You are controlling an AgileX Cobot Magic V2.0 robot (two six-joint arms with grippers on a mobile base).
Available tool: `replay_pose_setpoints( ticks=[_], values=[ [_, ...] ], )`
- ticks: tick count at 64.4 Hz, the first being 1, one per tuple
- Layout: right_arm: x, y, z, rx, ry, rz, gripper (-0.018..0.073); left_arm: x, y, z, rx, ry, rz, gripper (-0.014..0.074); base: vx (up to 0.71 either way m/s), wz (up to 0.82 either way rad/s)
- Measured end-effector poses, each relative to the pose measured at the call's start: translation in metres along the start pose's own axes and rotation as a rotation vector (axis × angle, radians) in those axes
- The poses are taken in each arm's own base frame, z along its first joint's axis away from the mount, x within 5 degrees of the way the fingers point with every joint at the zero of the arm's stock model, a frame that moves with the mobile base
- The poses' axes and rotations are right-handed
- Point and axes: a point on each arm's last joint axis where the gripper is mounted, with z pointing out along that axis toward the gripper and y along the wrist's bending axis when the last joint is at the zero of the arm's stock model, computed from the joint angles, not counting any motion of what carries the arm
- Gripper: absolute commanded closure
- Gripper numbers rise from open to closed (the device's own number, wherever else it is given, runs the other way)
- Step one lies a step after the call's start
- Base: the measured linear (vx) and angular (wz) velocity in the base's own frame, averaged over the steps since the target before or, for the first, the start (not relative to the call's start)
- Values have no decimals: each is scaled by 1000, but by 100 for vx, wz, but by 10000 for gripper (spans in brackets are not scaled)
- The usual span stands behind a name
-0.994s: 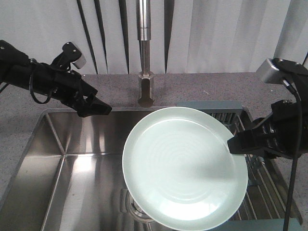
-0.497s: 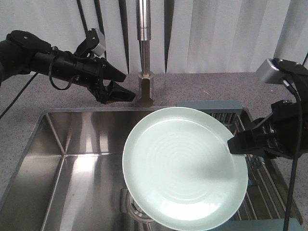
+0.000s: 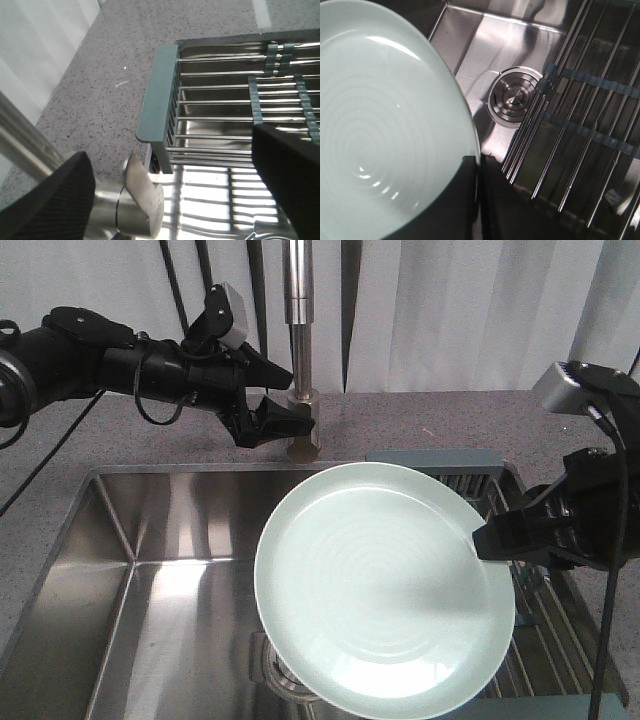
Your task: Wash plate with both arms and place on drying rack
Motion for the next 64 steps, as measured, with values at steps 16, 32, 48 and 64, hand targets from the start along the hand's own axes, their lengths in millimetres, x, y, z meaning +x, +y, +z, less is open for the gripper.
replay_pose_setpoints(
  ticks=[16, 32, 48, 64],
  values=[
    [0, 0, 0, 0, 0, 0, 564, 17, 4, 16, 12, 5, -42, 4, 0, 0],
    [0, 0, 0, 0, 0, 0, 564, 26, 6, 23, 22, -3, -59, 4, 0, 0],
    [0, 0, 0, 0, 0, 0, 564, 30, 1, 25, 98, -8, -66, 4, 0, 0],
    [0, 0, 0, 0, 1, 0, 564, 31, -3, 22, 156, -11, -68, 4, 0, 0]
  ],
)
